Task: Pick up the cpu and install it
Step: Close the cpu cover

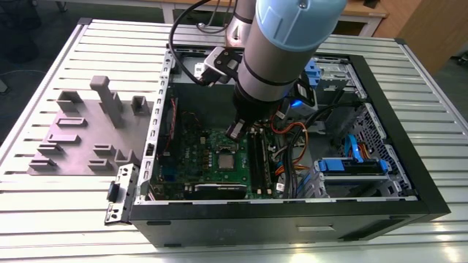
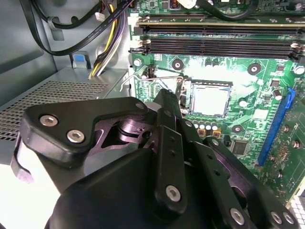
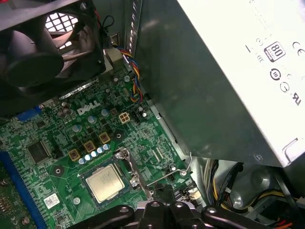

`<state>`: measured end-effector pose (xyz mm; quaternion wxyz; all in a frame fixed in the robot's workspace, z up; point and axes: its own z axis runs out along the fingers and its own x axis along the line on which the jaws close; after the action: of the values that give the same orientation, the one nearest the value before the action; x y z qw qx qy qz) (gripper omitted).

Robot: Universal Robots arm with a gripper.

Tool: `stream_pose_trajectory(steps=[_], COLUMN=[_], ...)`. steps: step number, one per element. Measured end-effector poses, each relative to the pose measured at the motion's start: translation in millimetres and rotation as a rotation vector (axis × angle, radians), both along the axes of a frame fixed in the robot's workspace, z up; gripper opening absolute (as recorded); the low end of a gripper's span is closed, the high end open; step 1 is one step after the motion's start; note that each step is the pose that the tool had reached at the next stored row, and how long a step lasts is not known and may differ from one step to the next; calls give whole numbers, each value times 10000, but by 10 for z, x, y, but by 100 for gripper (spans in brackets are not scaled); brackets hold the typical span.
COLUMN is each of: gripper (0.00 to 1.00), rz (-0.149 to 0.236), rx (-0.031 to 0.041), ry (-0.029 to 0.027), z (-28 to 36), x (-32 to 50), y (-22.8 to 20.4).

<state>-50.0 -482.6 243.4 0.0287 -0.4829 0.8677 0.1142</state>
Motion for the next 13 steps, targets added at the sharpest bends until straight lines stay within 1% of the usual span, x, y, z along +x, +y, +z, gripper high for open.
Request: stream_pose_trajectory(steps=[13], gripper=[11], rz=[0], rx=[0], ry=[1], z=[0], x=[0], y=[-35])
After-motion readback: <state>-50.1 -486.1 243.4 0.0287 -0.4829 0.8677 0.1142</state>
